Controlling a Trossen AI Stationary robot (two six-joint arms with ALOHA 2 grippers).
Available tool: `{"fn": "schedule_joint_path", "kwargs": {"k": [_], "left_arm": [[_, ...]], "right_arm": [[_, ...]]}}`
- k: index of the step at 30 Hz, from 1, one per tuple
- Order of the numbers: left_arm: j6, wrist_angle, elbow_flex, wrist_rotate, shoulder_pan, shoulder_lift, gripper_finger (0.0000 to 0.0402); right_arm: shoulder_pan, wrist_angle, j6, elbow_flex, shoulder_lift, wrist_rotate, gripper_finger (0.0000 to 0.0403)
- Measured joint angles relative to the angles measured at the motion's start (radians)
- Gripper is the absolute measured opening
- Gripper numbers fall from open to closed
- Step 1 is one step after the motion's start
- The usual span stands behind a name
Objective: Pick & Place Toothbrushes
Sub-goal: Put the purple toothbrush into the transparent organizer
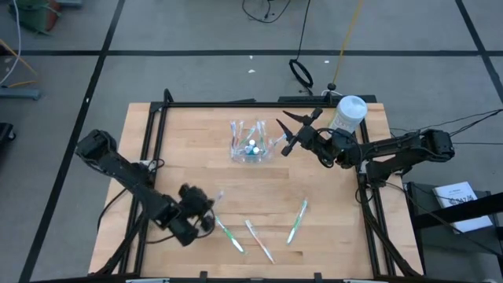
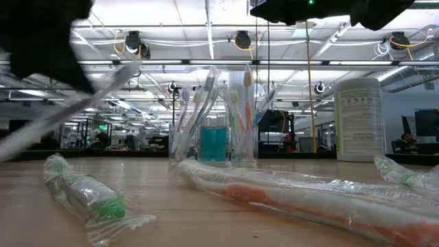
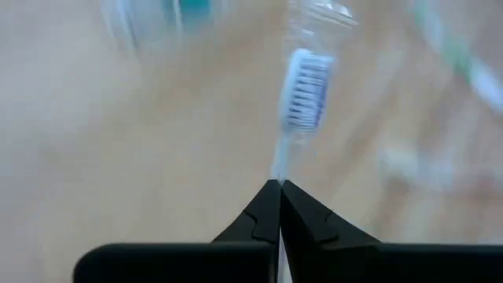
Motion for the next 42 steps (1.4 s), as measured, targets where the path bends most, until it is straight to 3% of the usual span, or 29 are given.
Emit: {"fn": "schedule_joint_path", "kwargs": {"k": [2, 9, 11, 15, 19, 22, 24, 28, 30, 32, 36, 42], "left_arm": [[0.096, 0.003, 0.024, -0.116, 0.049, -0.001, 0.0003], [0.49, 0.111, 0.082, -0.311, 0.265, -0.001, 0.0002], [0.671, 0.172, 0.112, -0.305, 0.332, -0.006, 0.0003], [1.084, 0.217, 0.223, -0.2, 0.432, -0.086, 0.0002], [1.342, 0.227, 0.288, -0.135, 0.545, -0.212, 0.0002], [1.388, 0.267, 0.242, -0.014, 0.653, -0.32, 0.0002], [1.39, 0.396, 0.142, 0.123, 0.736, -0.378, 0.0001], [1.386, 0.906, -0.163, 0.41, 0.859, -0.4, 0.0001], [1.386, 1.179, -0.284, 0.501, 0.889, -0.357, 0.0001], [1.358, 1.358, -0.373, 0.506, 0.9, -0.307, 0.0001], [1.374, 1.524, -0.445, 0.494, 0.901, -0.217, 0.0001], [1.33, 1.587, -0.451, 0.418, 0.886, -0.07, 0.0]], "right_arm": [[0.0, 0.0, 0.0, 0.0, 0.0, 0.0, 0.0141], [0.005, -0.019, 0.0, 0.0, 0.0, 0.0, 0.0141], [0.009, -0.03, 0.004, 0.0, 0.0, 0.0, 0.0141], [0.02, -0.051, 0.054, 0.0, 0.0, 0.0, 0.0141], [0.03, -0.088, 0.048, 0.0, 0.0, 0.0, 0.0141], [0.029, -0.153, 0.058, 0.0, 0.0, 0.001, 0.0141], [0.029, -0.202, 0.069, 0.0, 0.001, 0.002, 0.0141], [0.044, -0.217, 0.105, 0.0, 0.001, 0.001, 0.0141], [0.064, -0.217, 0.111, 0.0, 0.001, 0.001, 0.0141], [0.089, -0.217, 0.105, 0.0, 0.001, 0.001, 0.0141], [0.124, -0.218, 0.09, 0.0, 0.001, 0.001, 0.0141], [0.141, -0.202, 0.084, 0.0, 0.001, 0.003, 0.0141]]}}
